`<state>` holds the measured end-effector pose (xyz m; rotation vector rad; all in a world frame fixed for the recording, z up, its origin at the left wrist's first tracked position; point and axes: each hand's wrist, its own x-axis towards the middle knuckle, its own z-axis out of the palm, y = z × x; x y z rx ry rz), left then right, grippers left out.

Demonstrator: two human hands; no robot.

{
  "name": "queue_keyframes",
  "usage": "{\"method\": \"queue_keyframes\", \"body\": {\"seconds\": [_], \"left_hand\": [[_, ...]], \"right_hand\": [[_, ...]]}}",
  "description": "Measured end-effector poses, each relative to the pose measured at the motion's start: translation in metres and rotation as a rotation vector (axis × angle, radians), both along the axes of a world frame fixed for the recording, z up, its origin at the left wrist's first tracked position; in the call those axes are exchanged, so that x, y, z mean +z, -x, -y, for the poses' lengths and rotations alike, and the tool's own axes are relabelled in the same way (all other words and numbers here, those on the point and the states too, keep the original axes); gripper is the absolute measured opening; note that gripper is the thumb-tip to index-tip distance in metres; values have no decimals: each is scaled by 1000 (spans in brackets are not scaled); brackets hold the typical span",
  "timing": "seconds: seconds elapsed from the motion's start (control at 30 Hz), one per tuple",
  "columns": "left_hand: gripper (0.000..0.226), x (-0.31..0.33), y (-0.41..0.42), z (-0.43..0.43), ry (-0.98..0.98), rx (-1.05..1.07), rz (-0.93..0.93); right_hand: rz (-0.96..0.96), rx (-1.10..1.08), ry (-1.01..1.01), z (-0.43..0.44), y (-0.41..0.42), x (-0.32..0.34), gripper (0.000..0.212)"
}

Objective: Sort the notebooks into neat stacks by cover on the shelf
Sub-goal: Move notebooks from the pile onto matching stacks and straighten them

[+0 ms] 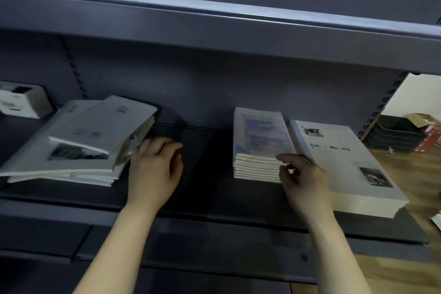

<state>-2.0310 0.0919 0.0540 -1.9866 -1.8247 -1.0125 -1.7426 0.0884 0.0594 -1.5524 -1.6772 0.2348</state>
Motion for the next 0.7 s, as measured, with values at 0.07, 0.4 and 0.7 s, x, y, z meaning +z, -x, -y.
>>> {"method": "queue_keyframes", "body": {"seconds": [0.07, 0.4, 0.7], "left_hand": [[26, 6, 23, 1, -35, 72, -12], [63, 6, 101, -12, 437, 393, -87], [33, 9, 99, -5, 209, 290, -174]], "right_hand": [[6, 48, 11, -4, 22, 0, 25], [53, 205, 131, -10, 100, -20, 22], [62, 176, 178, -10, 126, -33, 22]]}}
